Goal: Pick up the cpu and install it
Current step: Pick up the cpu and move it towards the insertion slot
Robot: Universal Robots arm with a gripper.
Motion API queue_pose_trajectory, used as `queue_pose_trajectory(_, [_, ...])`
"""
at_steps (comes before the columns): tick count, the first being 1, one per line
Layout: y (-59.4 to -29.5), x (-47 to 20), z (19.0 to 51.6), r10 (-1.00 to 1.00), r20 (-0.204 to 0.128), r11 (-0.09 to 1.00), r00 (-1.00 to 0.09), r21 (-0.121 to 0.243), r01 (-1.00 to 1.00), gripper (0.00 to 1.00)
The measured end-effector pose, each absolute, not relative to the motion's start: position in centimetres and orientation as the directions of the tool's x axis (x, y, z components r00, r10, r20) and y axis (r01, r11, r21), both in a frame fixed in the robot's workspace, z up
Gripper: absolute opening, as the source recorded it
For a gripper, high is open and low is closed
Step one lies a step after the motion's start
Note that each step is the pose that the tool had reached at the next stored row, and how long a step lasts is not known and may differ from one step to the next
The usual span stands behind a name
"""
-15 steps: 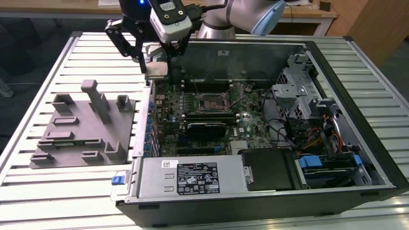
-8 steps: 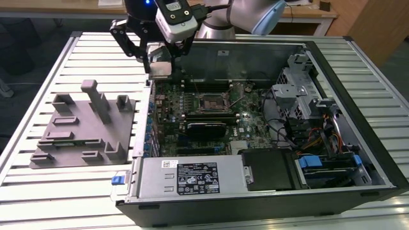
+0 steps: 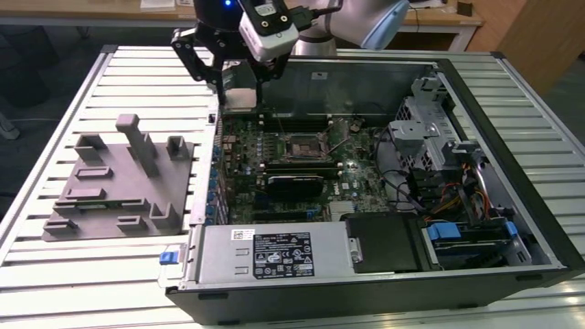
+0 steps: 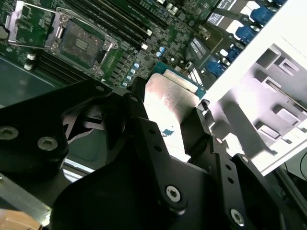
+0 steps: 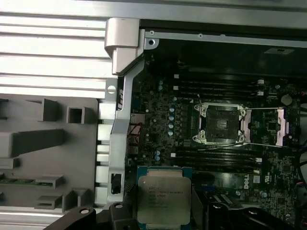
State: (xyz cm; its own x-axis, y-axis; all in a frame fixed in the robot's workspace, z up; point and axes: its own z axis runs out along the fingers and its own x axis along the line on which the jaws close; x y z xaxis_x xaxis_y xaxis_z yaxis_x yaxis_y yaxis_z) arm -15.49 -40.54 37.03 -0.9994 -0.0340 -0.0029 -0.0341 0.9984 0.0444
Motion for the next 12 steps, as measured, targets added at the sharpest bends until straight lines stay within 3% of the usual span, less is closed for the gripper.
queue_pose_trajectory(12, [-39.6, -12.8, 37.0, -0.034, -0.003, 0.998, -0.999, 0.044, -0.034, 0.54])
